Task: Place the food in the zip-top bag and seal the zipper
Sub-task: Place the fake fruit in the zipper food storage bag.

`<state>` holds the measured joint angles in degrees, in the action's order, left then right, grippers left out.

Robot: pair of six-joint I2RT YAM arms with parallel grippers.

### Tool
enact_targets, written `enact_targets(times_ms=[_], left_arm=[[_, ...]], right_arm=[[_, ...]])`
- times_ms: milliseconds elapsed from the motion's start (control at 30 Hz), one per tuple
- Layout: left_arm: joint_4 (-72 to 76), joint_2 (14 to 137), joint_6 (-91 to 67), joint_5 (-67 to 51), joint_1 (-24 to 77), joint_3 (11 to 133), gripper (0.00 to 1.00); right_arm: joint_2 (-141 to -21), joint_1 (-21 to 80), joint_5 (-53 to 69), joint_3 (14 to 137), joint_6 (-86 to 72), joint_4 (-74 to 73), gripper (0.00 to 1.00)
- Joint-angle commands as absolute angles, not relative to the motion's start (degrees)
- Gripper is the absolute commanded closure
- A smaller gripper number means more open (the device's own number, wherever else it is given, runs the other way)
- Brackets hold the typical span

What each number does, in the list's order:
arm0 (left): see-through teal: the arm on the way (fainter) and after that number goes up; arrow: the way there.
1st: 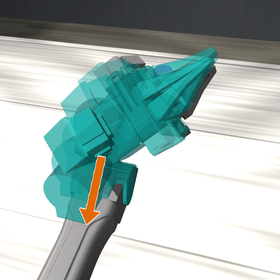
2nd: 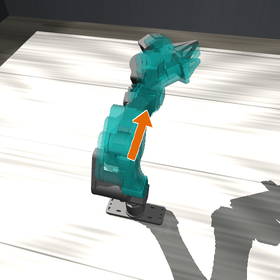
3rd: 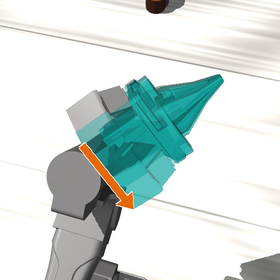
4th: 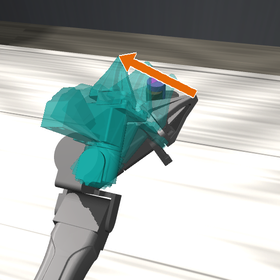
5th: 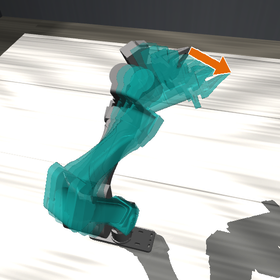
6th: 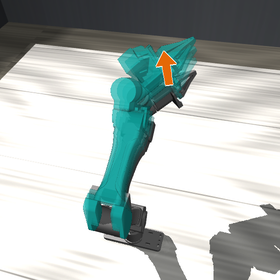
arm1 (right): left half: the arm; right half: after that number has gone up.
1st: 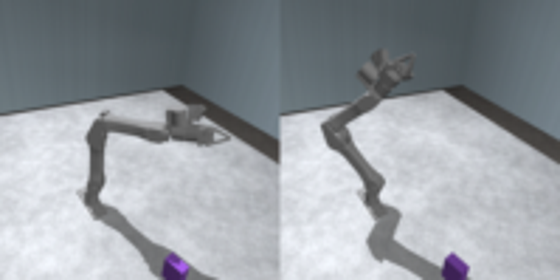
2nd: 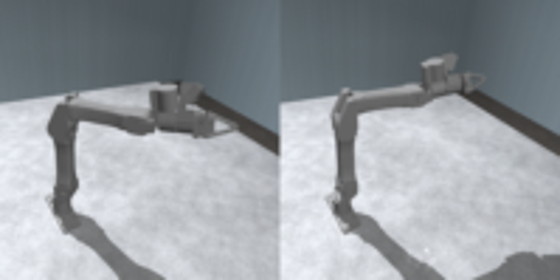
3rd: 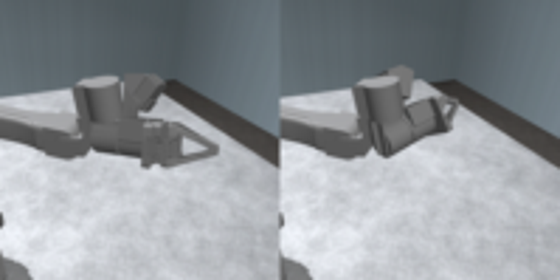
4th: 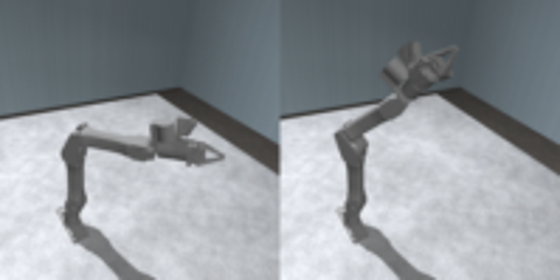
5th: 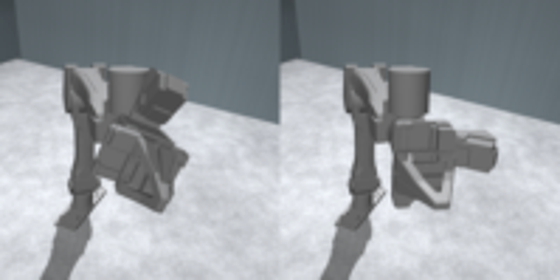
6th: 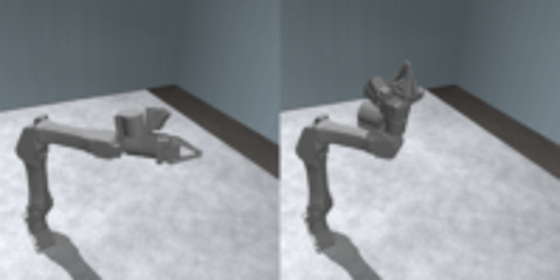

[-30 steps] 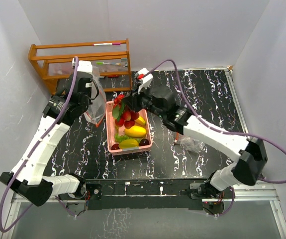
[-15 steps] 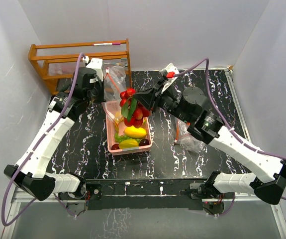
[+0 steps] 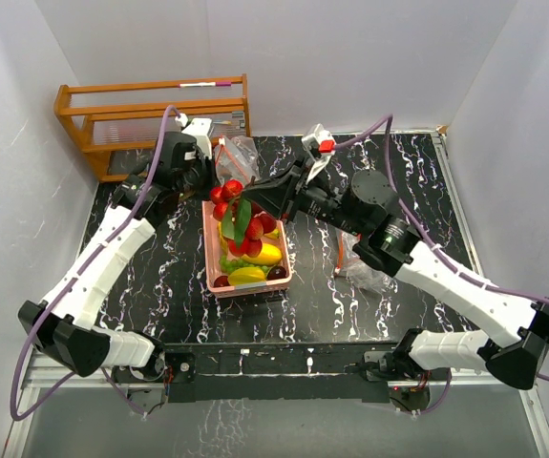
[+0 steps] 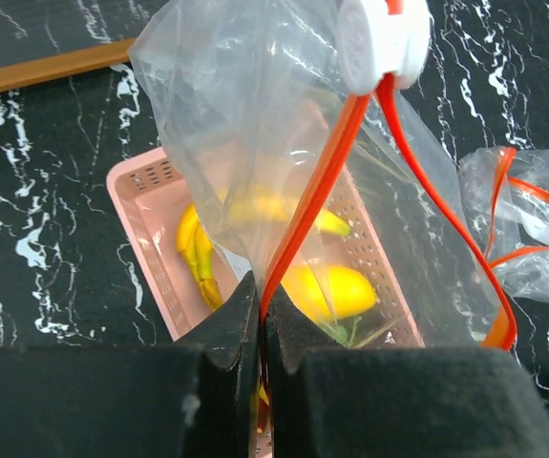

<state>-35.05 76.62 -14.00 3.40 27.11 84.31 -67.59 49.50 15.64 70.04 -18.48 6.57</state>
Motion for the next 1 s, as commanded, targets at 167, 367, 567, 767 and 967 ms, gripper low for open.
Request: enact_targets(times_ms=[167, 367, 567, 767, 967], left_arm=[[-33.2, 72.8, -17.5, -5.4, 26.9, 82.6, 1.00], [-34.7, 69.1, -18.4, -9.2, 26.9, 82.2, 1.00], [-36.0, 67.6, -18.5, -11.0, 26.9, 79.8, 1.00], [-32.2, 67.6, -21.2, -15.9, 26.9, 75.3, 1.00], [-27.3, 70.4, -24.5, -20.1, 26.9, 74.7, 1.00]], right_arm=[[-72.1, 49.4, 6.9, 67.4, -21.0, 19.4, 0.92], [-73.7, 49.5, -6.1, 65.0, -18.8, 18.9, 0.92], [-72.8, 49.6, -19.5, 63.0, -14.8, 17.0, 0.92], [-73.7, 49.5, -24.7, 64.3, -14.1, 17.3, 0.92], [-77.0, 50.0, -25.3, 66.0, -15.4, 18.9, 0.92]])
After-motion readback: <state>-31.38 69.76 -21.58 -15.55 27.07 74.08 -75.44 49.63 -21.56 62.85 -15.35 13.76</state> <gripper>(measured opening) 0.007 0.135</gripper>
